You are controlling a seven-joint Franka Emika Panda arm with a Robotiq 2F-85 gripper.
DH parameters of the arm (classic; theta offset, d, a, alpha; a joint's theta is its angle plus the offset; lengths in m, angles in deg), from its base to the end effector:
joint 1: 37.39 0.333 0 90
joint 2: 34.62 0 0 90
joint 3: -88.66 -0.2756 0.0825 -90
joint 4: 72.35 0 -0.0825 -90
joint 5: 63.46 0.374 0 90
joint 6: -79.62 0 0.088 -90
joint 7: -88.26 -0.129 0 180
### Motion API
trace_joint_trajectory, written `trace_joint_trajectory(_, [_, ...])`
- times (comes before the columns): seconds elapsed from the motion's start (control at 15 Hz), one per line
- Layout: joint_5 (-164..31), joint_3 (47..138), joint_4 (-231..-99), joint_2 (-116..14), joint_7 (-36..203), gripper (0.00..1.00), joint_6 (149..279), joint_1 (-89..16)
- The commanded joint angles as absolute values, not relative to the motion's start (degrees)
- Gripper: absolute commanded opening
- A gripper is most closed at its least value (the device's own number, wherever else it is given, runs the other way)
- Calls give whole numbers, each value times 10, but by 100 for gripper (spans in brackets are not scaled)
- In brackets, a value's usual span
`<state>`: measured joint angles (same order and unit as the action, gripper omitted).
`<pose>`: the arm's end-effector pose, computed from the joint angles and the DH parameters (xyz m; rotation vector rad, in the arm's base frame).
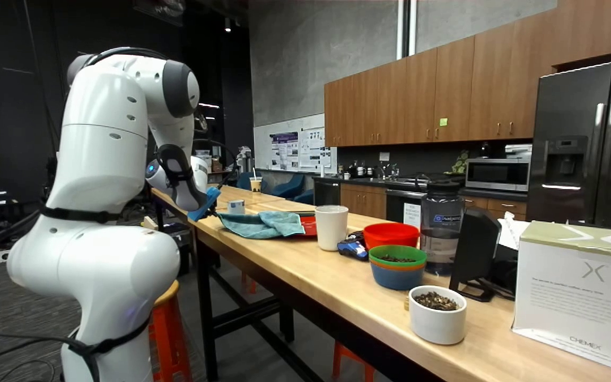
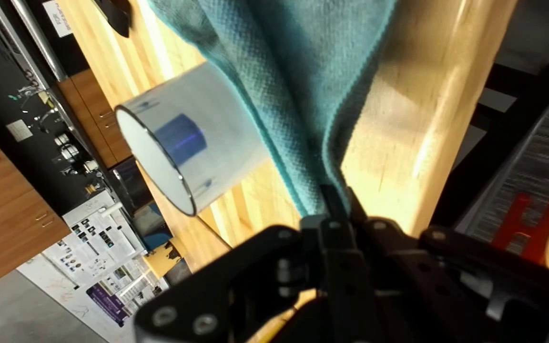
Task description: Move the blue towel to the left
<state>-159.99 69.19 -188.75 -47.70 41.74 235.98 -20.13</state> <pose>0.4665 0.3793 0.3184 1.9905 1.4643 1.1712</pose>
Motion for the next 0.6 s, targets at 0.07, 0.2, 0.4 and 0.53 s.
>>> trace_joint_trajectory(0.07, [-1587, 692, -1877, -488, 442, 1, 2370, -205])
trace_joint_trajectory(0.2, [-1578, 695, -1888, -483, 444, 28, 2367, -209])
trace_joint_trajectory(0.4, [-1557, 702, -1912, -470, 454, 44, 2361, -217])
trace_joint_trajectory(0.53, [-1547, 710, -1925, -461, 461, 58, 2357, -227])
